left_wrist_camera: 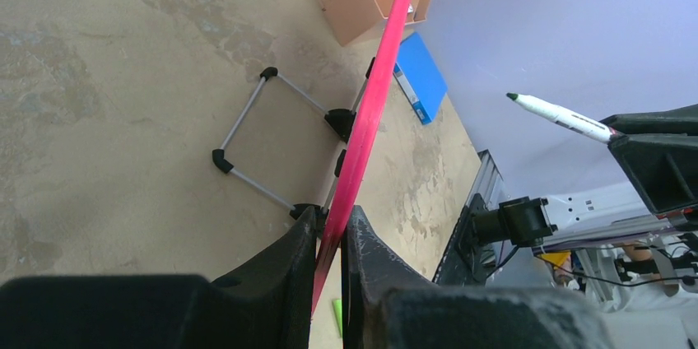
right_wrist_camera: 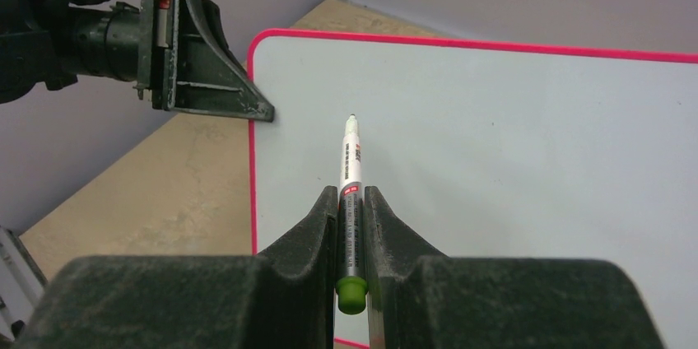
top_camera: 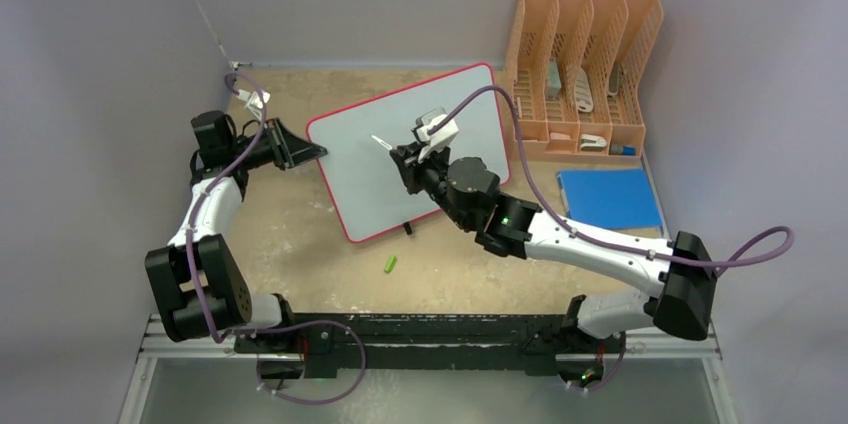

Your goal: Write a sentence on the whiteboard

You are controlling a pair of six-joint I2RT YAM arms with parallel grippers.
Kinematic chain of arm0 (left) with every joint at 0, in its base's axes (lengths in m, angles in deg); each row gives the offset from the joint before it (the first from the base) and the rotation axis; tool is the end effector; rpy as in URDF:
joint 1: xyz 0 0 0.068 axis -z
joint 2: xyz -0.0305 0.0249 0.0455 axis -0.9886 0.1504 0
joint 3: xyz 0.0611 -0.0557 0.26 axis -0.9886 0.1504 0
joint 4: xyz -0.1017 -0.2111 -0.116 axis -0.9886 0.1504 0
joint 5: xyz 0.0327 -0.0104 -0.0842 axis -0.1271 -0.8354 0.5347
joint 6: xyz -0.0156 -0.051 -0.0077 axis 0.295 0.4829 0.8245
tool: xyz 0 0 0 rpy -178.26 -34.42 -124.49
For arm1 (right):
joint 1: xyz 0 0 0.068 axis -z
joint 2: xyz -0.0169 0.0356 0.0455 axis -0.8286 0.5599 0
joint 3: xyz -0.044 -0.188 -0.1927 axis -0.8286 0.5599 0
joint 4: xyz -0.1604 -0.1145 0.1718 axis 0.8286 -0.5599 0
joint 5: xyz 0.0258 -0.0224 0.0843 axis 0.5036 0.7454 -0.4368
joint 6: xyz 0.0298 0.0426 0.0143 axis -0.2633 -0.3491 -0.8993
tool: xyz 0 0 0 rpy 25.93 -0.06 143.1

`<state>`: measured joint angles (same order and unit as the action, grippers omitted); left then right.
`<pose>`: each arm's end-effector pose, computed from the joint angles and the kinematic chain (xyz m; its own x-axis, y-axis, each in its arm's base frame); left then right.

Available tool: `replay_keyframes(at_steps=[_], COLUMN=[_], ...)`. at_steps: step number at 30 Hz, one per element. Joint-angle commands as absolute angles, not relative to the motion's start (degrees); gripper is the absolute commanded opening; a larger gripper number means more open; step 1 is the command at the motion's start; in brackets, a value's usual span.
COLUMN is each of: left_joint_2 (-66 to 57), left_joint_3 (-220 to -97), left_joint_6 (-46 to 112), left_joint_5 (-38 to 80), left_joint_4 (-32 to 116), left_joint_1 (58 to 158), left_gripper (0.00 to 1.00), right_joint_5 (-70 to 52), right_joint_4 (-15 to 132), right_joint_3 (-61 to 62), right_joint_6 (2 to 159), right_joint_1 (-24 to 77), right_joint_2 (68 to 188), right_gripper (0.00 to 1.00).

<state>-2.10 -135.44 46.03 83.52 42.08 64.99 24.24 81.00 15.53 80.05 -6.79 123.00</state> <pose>0.2826 0.0479 0.2673 -0.6909 -0.3440 -0.6359 0.4732 0.4499 -0.7574 0.1576 0.2723 0.3755 -0.0262 0.2032 -0.9788 -0.6076 0.7743 0.1770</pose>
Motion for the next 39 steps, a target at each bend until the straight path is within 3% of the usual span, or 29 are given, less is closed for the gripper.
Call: replay_keyframes(at_steps=[1,39], left_joint_2=[-2.15,-2.40], left_joint_3=[-136.24,-137.07], left_joint_6=[43.52,41.76], left_joint_5=[81.21,78.70], left_joint_4=[43.97,46.65], left_joint_1=[65.44,66.91], left_gripper=[0.00,0.00], right_joint_5=[28.26,37.73], right_joint_4=[85.24,85.02], right_joint_3=[12.61,1.28], right_joint_6=[81.83,85.88], right_joint_1=[-7.80,-11.52], right_joint_2=[123.44,139.18], right_gripper=[0.00,0.00])
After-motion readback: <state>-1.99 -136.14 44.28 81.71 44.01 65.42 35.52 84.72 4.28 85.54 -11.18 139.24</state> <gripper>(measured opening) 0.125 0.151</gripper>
